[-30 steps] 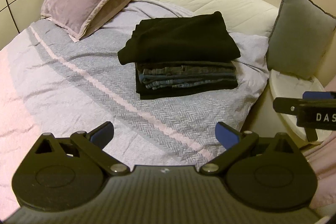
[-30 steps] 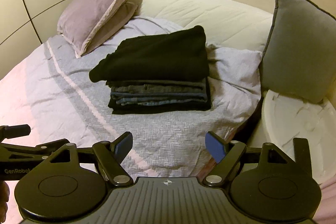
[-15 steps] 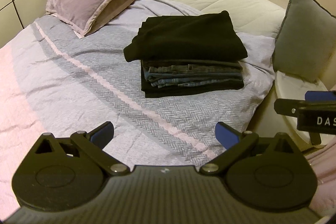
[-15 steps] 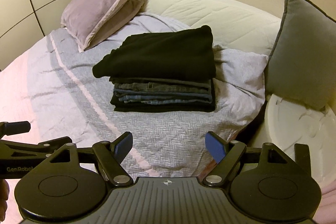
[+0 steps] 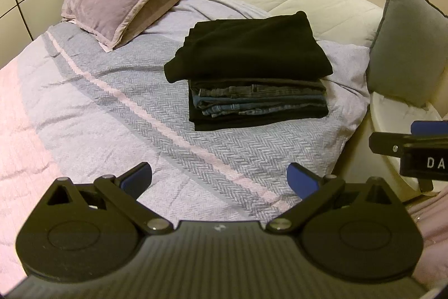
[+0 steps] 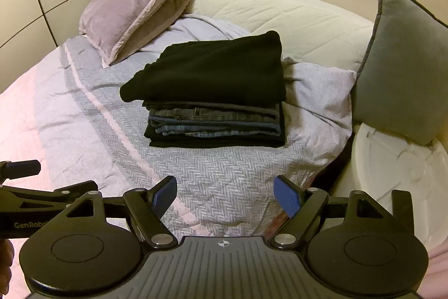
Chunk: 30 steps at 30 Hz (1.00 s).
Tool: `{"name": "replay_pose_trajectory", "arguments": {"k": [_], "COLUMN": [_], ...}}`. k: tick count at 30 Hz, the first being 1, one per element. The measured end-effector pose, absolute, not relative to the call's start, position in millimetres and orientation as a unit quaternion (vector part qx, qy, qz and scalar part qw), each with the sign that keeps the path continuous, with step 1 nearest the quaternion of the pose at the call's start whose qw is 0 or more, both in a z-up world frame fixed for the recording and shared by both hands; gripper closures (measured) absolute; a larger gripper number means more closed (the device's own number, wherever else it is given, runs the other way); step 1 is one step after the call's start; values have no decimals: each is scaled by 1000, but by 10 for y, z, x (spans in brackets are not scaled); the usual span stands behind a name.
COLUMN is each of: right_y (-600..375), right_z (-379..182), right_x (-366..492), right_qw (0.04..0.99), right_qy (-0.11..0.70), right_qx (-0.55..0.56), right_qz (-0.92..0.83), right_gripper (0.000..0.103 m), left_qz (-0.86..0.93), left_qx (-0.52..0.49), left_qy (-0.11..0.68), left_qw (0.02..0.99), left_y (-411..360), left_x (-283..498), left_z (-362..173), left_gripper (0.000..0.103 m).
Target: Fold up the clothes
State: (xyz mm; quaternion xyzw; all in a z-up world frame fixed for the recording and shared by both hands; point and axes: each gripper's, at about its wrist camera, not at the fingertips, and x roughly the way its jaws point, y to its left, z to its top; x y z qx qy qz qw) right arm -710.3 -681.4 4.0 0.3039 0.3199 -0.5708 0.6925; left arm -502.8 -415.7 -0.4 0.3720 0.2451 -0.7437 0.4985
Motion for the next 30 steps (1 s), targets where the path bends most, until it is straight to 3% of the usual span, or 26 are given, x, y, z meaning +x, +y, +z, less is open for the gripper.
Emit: {"name": "replay_pose_trajectory", "arguments": {"k": [30], "right_y": [-7086], "right_z": [-39], "right_x": [-7201], "right_qw": [695], "right_qy": [339], "right_qx": [299], "right_qz": [-559], "right_gripper": [24], "left_qz": [-732], "left_qx": [363], "left_qy": [270], "left_qw": [509], "left_y": [-4435], "left_x": [-5206], "left_z": [-62], "left_gripper": [1]}}
